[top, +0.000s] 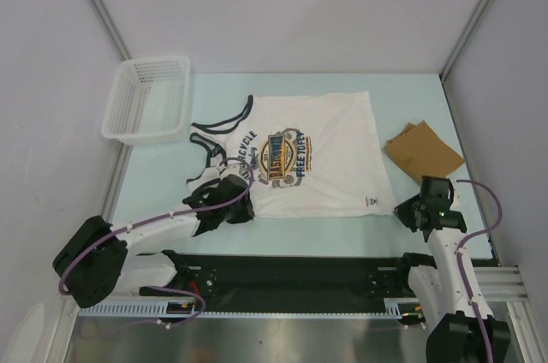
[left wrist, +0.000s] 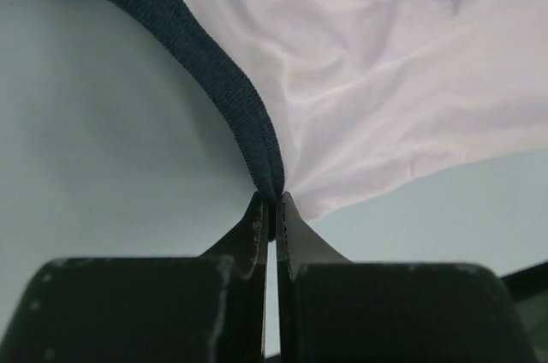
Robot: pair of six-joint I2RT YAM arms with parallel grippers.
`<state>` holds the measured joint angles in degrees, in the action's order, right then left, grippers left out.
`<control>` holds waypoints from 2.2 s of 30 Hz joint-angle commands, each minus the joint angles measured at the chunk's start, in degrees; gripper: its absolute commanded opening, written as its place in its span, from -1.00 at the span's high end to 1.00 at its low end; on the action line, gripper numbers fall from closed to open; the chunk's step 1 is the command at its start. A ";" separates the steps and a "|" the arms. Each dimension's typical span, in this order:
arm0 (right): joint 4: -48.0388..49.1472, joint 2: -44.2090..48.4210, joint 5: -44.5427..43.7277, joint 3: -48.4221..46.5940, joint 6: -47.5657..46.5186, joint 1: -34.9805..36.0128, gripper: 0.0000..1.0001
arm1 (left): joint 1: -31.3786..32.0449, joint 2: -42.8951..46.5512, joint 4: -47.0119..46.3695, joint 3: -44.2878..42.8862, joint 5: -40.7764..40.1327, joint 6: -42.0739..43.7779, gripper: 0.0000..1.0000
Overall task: Fold and stack the tank tops
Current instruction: Flatten the tank top out, then fold the tank top
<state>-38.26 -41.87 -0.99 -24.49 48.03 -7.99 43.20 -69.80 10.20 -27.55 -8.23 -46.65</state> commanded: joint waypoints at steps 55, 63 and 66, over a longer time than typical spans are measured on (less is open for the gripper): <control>9.09 -47.95 -7.00 -39.84 -3.30 6.06 1.00 | -22.81 -18.78 12.04 -32.83 7.08 14.84 0.99; 6.72 -35.32 -10.25 -33.36 -4.00 6.32 1.00 | -22.20 -11.87 7.91 -27.39 12.44 13.61 0.99; 4.00 -27.23 -11.39 -31.15 -4.61 6.23 1.00 | -19.05 -5.89 9.92 -24.75 11.05 13.00 0.99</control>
<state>-31.51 -77.58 -7.46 -56.62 44.07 -1.54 21.87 -82.21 20.36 -53.65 3.16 -34.02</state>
